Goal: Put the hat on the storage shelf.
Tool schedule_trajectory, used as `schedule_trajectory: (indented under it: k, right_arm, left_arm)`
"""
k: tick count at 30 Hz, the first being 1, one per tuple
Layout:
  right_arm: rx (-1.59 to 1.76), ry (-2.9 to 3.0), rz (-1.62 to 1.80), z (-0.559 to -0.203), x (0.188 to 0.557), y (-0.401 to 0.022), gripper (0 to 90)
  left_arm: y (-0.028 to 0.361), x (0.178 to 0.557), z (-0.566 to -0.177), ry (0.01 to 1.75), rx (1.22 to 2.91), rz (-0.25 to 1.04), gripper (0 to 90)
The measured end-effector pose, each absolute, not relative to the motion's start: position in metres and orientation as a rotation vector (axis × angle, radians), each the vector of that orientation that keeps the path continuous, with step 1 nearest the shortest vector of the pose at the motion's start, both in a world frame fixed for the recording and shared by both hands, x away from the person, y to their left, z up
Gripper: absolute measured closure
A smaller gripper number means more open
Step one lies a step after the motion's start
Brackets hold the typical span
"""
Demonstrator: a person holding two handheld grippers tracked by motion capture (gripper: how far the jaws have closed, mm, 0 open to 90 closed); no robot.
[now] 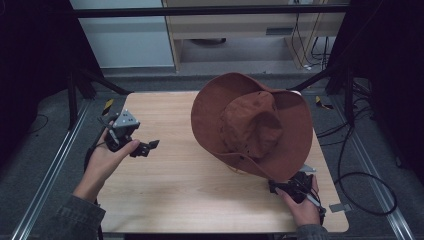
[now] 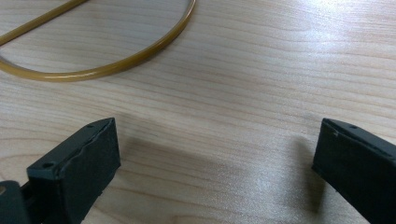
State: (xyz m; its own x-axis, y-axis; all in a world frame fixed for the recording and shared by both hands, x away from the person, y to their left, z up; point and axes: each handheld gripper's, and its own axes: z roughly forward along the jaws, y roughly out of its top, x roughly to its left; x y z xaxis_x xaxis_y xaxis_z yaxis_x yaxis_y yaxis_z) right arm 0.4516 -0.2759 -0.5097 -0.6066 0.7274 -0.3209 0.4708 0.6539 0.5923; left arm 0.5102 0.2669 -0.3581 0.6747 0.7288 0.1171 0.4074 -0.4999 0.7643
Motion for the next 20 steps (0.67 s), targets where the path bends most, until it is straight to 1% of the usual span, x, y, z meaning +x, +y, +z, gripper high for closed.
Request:
schedule_trajectory:
  k: [6,9,12,17,18,20]
  right_arm:
    - [0.929,2.325,0.621,-0.51,0.452,-0.276,0.7]
    - [0.929,2.324,0.62,-0.51,0.452,-0.276,0.7]
    - [0.929,2.324,0.62,-0.51,0.452,-0.276,0.7]
    - [0.929,2.325,0.621,-0.51,0.452,-0.276,0.7]
    - [0.928,2.324,0.62,-0.51,0.452,-0.276,0.7]
    - [0.928,2.325,0.62,-0.51,0.452,-0.276,0.7]
  left_arm:
    - [0.28,0.503,-0.413,0.94,2.176,0.517,6.3]
    - [0.286,0.498,-0.435,0.973,2.197,0.516,6.3]
    - [0.295,0.491,-0.457,1.018,2.179,0.499,6.5]
    - [0.303,0.481,-0.488,1.069,2.186,0.505,6.9]
    - [0.304,0.48,-0.493,1.075,2.198,0.489,7.2]
    - [0.303,0.478,-0.495,1.07,2.217,0.488,7.0]
